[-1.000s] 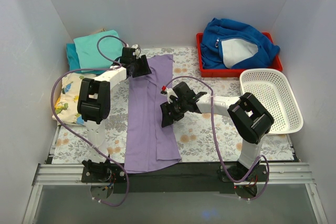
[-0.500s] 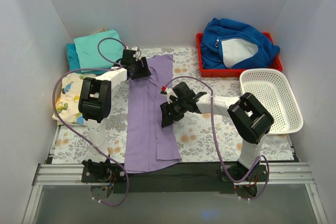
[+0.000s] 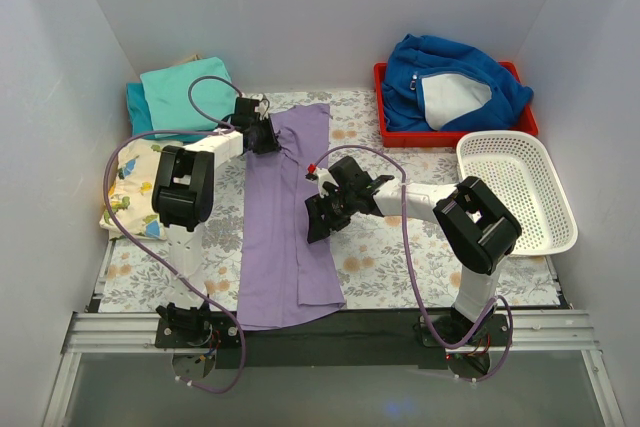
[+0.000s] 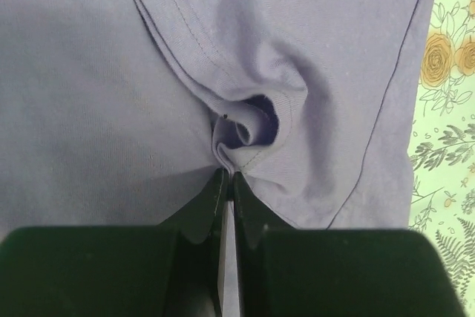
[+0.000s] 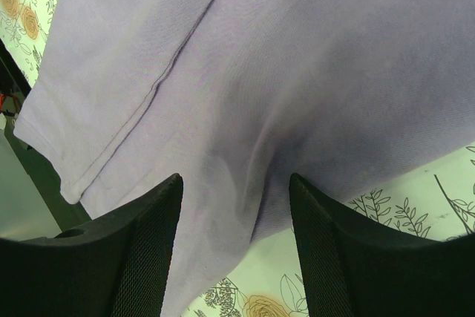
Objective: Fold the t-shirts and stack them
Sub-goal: Fold the tshirt
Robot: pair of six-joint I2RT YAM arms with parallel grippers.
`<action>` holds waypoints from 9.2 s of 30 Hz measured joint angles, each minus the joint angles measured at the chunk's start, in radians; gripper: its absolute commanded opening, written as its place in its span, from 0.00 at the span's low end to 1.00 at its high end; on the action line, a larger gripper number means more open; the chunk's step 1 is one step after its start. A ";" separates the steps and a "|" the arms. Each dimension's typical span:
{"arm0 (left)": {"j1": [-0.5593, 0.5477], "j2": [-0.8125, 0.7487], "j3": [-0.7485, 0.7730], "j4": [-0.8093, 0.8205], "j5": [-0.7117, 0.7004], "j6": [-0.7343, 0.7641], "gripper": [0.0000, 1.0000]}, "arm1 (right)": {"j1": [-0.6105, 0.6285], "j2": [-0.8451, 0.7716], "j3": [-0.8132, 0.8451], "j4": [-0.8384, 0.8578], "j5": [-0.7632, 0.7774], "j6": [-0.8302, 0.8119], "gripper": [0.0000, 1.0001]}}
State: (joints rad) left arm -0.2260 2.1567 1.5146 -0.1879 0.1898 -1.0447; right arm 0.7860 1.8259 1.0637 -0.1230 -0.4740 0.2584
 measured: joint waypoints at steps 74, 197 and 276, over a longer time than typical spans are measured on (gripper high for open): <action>-0.134 -1.100 -0.855 -0.448 -0.038 -0.449 0.94 | 0.212 -0.492 -0.447 -0.120 -0.012 0.164 0.66; 0.080 0.260 0.377 0.037 0.223 -0.296 0.95 | -0.440 0.750 1.104 -0.035 -0.061 -0.078 0.91; -0.333 -1.299 -1.192 -0.404 -0.074 -0.836 0.00 | -0.109 -0.438 -0.612 0.229 -0.045 0.225 0.01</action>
State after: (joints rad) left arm -0.5587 0.8581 0.3225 -0.5919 0.1158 -1.8805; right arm 0.6765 1.3880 0.4522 0.1062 -0.5186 0.4835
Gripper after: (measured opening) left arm 0.043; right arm 0.035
